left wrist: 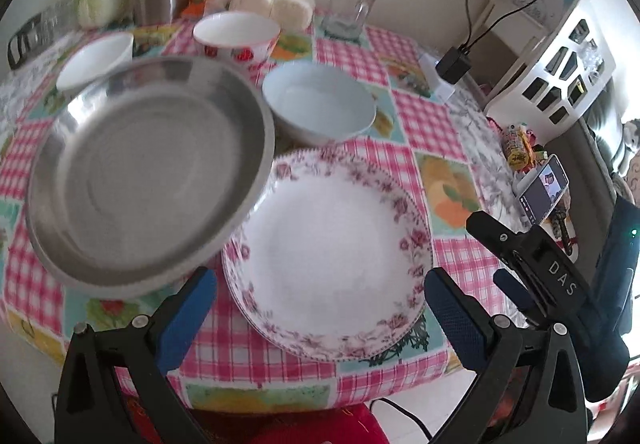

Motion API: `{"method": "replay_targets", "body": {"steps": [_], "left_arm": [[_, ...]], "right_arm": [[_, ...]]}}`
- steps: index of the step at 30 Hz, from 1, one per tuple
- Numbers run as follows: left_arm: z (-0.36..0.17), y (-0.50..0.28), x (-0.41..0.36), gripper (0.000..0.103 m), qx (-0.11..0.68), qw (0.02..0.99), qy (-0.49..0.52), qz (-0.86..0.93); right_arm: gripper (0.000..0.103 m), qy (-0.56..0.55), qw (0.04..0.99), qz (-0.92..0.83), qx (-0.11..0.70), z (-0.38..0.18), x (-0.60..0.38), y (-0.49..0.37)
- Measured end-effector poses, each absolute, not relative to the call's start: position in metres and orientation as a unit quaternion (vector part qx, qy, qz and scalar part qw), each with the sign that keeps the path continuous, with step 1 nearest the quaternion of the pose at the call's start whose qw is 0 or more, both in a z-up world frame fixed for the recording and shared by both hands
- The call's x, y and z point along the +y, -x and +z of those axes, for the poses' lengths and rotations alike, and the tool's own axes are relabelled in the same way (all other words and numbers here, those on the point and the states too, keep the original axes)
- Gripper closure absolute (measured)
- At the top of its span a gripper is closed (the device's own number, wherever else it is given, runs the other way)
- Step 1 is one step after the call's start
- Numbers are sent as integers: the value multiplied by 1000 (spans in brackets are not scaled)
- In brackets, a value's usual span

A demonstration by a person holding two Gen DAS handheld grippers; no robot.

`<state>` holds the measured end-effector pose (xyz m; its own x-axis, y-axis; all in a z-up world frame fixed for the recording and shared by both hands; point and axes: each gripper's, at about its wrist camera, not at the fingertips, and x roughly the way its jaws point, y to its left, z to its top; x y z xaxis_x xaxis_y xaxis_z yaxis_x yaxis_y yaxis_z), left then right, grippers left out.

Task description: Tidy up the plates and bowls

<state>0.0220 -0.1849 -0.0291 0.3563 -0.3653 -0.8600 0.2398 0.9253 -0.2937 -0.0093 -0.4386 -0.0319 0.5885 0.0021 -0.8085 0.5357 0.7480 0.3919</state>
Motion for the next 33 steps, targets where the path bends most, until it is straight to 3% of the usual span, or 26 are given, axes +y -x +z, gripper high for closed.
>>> {"method": "replay_targets", "body": {"steps": [10,15,24,33], "left_arm": [[-52,-25,-181,0,573,801,74,-155],[-63,-27,-179,0,585,791,91,-152],[-79,-34,-167,1,597,784,116,-125],[-89,-41,-149,22,600,775,165,-115]], "right_arm": [[1,-323,820,-142,450,-48,-432,0],[10,-318,818,-133,461,-54,-427,-6],[17,-334,810,-116,467,-68,-424,-13],[21,-333,817,-94,461,-69,-417,-19]]}}
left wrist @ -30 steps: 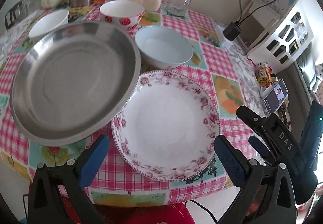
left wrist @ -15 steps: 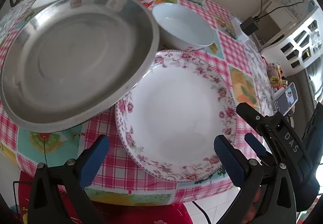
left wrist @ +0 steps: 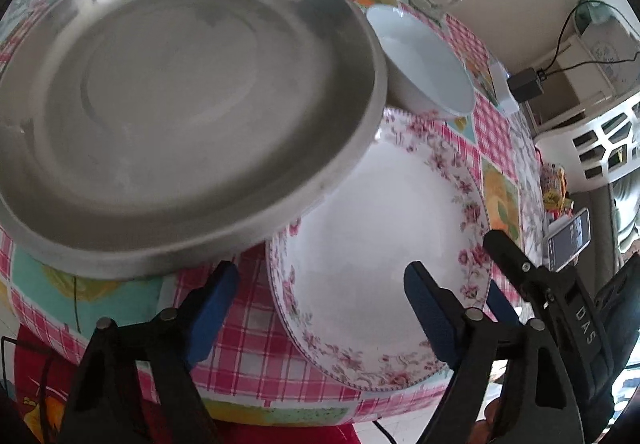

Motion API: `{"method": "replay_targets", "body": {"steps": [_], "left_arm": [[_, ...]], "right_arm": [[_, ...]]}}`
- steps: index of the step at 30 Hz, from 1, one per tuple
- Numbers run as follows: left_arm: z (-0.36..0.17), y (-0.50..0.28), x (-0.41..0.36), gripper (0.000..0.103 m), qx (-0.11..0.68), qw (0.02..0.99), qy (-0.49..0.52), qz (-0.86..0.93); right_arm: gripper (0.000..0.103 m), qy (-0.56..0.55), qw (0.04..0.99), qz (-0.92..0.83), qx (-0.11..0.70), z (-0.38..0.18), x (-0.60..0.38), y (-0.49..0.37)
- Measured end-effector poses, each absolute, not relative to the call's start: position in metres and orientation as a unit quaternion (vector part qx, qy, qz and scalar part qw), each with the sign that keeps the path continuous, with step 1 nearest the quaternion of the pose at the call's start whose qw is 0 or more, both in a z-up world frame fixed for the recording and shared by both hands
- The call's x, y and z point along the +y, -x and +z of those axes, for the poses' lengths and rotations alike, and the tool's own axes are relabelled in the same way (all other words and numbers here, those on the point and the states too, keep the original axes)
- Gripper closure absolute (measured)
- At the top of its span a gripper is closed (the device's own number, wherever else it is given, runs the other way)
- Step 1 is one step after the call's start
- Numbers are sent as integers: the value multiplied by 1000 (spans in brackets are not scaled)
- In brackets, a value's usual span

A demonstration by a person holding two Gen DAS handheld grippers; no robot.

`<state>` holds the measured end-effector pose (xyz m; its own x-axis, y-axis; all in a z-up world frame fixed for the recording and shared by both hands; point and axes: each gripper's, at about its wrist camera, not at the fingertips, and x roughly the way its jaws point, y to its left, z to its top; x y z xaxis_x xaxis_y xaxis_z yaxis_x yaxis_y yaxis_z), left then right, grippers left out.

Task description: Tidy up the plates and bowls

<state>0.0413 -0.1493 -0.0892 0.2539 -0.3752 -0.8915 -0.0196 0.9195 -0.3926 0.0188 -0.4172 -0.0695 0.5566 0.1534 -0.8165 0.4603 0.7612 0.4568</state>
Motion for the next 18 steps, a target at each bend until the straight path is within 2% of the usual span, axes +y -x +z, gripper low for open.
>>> {"method": "replay_targets", "body": {"steps": [2,5,10,16,18], "left_arm": [[-89,-42,-148,25,597,776,169,-114],[-89,-43,-147,29,593,779,170,-113],[-90,-46,-146,45,581,790,164,-106],[-93,-53,-145,67,573,796,167,-102],[-93,-54,-145,71,571,796,169,-103]], "right_arm": [[22,-335,816,-89,462,-72,-416,-21],[31,-341,814,-83,464,-76,-416,-23],[42,-344,815,-74,461,-80,-414,-27],[59,-353,817,-74,450,-85,-417,-30],[66,-357,817,-71,447,-87,-418,-30]]}}
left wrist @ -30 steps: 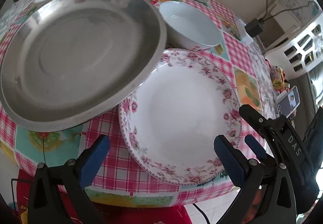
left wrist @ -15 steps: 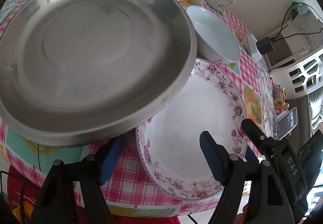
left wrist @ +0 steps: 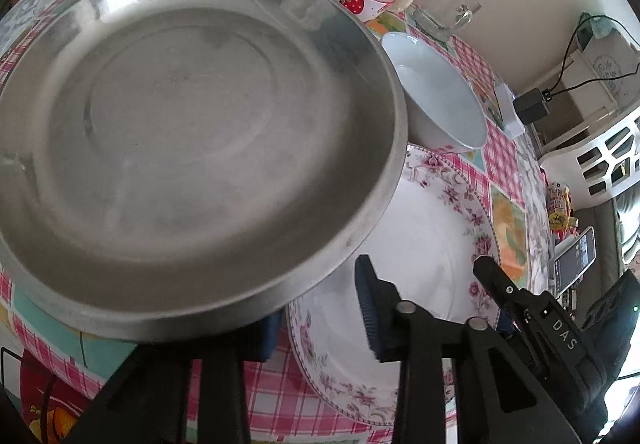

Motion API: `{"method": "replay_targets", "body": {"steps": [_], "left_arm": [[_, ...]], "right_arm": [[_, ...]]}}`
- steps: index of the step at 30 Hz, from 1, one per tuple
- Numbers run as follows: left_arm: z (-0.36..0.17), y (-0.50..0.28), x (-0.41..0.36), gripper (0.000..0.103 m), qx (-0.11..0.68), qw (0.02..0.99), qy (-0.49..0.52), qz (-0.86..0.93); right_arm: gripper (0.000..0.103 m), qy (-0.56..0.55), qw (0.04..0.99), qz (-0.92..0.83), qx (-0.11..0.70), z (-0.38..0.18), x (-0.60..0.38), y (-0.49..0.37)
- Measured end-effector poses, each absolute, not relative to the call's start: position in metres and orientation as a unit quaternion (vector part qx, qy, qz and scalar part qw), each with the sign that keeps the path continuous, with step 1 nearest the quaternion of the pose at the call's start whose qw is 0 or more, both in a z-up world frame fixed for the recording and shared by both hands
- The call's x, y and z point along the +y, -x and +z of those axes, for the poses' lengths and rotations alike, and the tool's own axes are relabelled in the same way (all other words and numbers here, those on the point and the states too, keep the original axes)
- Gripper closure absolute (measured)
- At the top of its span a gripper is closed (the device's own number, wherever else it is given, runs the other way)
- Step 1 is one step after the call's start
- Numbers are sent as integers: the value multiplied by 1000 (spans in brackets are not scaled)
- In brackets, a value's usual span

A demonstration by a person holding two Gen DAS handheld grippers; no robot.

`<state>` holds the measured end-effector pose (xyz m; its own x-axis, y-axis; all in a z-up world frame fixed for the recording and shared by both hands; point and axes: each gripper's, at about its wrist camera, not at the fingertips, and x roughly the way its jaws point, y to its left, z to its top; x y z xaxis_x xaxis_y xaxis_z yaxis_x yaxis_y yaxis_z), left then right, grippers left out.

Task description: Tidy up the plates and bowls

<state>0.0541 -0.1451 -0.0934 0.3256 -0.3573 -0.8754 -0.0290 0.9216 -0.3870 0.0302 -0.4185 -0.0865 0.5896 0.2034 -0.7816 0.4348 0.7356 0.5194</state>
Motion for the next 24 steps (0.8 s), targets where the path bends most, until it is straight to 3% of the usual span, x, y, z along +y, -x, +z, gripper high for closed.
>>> {"method": "replay_targets", "body": {"steps": [11,24], "left_arm": [[-93,-51,-154,74,560,808,146,-109],[-93,-48,-171,76,564,802,130,-148]], "right_arm": [[84,-391,809,-68,434,-95,-432,-22],[87,-422,800,-88,418,-97,-459,0]]}}
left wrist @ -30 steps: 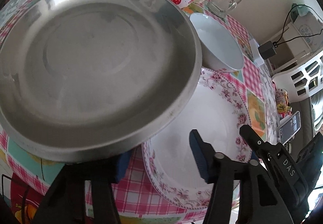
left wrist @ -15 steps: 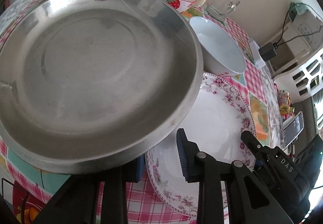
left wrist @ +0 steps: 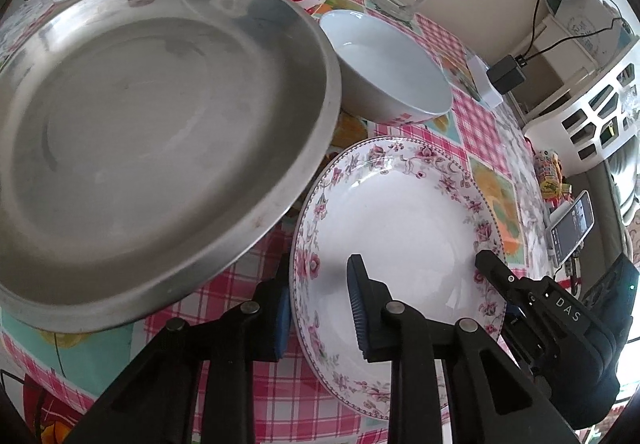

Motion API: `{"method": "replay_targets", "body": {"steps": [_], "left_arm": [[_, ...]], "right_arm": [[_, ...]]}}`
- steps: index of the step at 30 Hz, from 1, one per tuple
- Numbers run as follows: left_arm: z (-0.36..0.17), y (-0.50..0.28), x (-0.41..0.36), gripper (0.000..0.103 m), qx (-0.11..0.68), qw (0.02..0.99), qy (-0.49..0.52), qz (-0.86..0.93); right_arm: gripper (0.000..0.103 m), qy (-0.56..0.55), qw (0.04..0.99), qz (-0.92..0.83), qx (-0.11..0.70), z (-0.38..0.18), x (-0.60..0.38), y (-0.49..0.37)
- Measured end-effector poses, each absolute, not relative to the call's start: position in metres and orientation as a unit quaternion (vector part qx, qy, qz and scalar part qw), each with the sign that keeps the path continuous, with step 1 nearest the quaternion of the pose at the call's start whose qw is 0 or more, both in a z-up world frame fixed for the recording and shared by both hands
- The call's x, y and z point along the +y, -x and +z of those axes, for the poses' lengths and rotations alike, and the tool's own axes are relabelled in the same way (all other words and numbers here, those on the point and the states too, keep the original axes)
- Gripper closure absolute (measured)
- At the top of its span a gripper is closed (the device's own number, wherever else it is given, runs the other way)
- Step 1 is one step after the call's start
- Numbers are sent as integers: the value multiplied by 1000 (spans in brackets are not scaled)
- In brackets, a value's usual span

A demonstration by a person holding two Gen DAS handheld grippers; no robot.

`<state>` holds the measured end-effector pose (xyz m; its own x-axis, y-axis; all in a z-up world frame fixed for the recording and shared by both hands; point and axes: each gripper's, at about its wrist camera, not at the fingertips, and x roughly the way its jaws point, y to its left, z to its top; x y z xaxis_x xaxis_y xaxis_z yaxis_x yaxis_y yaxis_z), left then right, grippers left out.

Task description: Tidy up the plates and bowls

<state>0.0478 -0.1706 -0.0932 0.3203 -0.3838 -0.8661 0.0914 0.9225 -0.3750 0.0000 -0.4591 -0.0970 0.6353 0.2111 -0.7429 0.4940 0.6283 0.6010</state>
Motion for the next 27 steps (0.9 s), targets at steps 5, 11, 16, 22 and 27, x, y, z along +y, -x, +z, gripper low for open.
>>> {"method": "replay_targets", "body": {"steps": [5,11,16,22,27], "left_arm": [[-94,-50,-169,86,567,799,137,-150],[-95,-53,-179,88,567,795,134,-171],[-95,-54,-183,89,569,791,136,-179],[-92,-52,-184,93,568,786,145,-196],[-85,-50,-193,94,557,790,139,-215]], "right_arm": [[87,-418,801,-93,418,-94,-460,4],[87,-423,800,-104,412,-93,-466,9],[88,-423,801,-109,408,-92,-469,13],[88,-416,806,-114,405,-89,-471,18],[89,-433,805,-114,389,-90,-480,30]]}}
